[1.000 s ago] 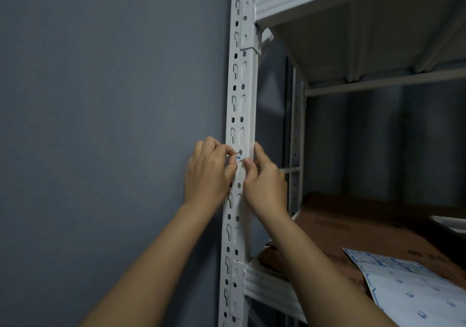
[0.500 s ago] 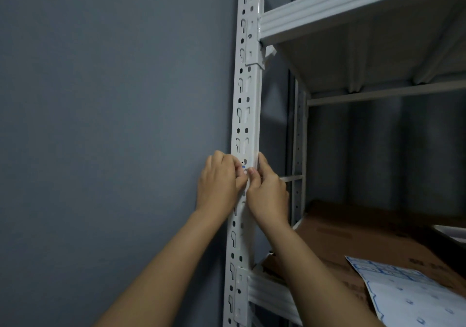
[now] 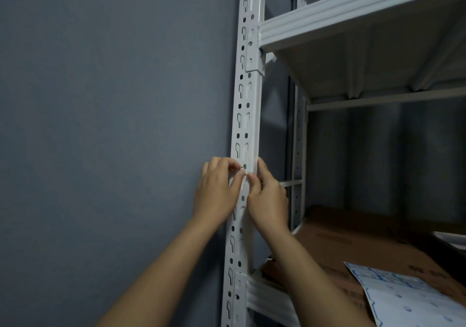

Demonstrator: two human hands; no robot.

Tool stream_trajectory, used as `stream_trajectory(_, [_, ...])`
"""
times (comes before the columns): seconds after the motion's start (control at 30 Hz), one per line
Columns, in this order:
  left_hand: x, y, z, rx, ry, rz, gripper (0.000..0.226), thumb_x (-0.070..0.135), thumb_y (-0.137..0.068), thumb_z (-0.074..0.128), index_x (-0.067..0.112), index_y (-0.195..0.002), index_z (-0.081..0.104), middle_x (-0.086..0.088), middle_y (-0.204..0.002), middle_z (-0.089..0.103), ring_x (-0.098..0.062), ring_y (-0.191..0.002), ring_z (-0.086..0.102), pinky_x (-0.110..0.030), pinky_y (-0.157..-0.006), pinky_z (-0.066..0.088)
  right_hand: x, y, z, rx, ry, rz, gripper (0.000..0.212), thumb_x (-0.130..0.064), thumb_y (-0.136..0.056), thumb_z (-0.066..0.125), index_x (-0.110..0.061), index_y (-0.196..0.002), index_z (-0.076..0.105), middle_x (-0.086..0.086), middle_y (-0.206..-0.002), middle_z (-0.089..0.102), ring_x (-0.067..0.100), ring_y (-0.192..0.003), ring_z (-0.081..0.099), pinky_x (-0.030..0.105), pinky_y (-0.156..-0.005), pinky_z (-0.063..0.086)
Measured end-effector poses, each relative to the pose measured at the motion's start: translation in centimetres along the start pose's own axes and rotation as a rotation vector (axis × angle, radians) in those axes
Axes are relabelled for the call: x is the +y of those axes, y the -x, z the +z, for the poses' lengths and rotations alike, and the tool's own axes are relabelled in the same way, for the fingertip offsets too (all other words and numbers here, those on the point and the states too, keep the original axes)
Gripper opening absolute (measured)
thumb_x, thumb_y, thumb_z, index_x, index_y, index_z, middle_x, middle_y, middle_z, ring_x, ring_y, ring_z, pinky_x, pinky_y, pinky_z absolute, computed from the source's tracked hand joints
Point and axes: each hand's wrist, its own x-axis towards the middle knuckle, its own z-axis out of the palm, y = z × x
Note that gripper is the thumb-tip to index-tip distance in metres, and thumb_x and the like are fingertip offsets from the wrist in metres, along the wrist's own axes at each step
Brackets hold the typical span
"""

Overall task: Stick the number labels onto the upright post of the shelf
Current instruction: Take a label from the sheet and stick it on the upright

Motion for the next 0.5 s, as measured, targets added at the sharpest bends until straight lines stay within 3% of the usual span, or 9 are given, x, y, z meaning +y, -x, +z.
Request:
stream_trajectory(0.13, [-0.3,-0.1,0.3,0.092,-0.045,0.045,0.008,0.027,-0.091,0.059,0.021,-0.09,0.064,0.013,-0.094,0.055,-0.005,-0.093,0.048,-0.02,-0.069,0.036,0.4,-0.2,0.1,-0.001,0.0,-0.017,0.046,-0.035,-0.1,0.045,-0.033,-0.146,0.037,0.008,-0.121,0.066,0.03,-0.108,0.061,0.046,-0.09,0.049])
stream_trajectory(0.27, [-0.6,0.0,0.5,0.131,-0.041,0.081,0.008,0.025,-0.09,0.061,0.02,-0.088,0.066,0.01,-0.093,0.058,-0.006,-0.09,0.051,-0.026,-0.068,0.042,0.5,-0.3,0.2,0.01,0.006,-0.024,0.046,-0.034,-0.1,0.045,-0.031,-0.146,0.038,0.008,-0.122,0.066,0.031,-0.11,0.06,0.043,-0.092,0.048])
stream_trajectory(0.5, [-0.4,-0.5,1.4,0.138,0.021,0.014,0.007,0.014,-0.09,0.058,0.016,-0.084,0.061,0.008,-0.091,0.054,-0.014,-0.088,0.054,-0.025,-0.068,0.037,0.5,-0.1,0.5,0.03,0.016,-0.024,0.047,-0.032,-0.101,0.042,-0.03,-0.147,0.035,0.009,-0.121,0.066,0.03,-0.111,0.06,0.043,-0.093,0.047])
